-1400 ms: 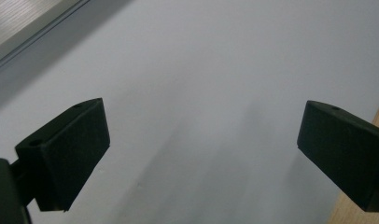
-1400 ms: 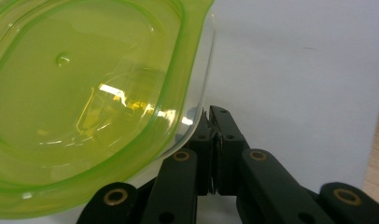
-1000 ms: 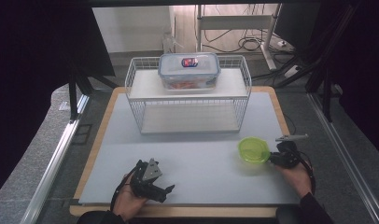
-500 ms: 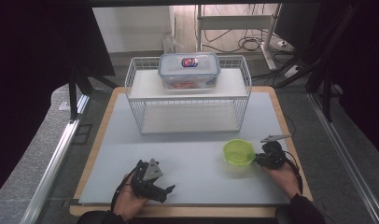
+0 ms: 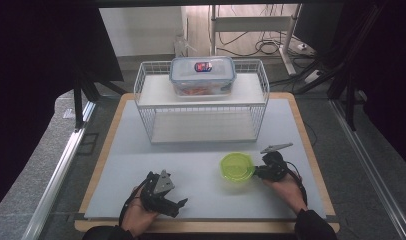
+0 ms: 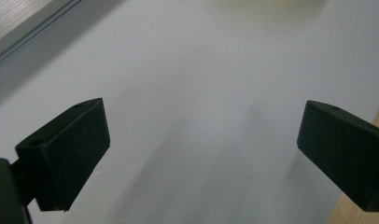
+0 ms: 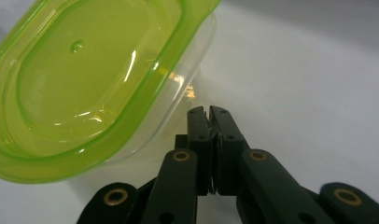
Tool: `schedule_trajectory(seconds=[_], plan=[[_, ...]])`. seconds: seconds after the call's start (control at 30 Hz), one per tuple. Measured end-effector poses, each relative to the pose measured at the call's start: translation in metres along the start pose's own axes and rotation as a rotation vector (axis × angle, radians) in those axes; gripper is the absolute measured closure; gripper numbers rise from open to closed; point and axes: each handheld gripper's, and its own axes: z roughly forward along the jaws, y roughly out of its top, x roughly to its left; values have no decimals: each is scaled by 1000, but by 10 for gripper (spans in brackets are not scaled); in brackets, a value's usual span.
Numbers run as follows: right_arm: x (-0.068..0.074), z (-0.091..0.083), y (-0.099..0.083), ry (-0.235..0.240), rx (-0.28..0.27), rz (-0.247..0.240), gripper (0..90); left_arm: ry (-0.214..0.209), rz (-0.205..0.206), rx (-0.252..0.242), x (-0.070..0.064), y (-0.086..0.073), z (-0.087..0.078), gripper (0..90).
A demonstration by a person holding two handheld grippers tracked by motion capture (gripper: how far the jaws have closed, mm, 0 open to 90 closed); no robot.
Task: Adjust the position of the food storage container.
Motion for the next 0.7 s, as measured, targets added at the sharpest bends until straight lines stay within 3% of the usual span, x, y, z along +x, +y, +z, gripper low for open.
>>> schedule_trajectory(seconds=[0.47,0.7], plan=[[30,23,10,53,19,-55,879,-2,3,-1,-1,0,0,23],[31,20,11,3,8,-97,831,-3,4,-2,-1,0,0,23]])
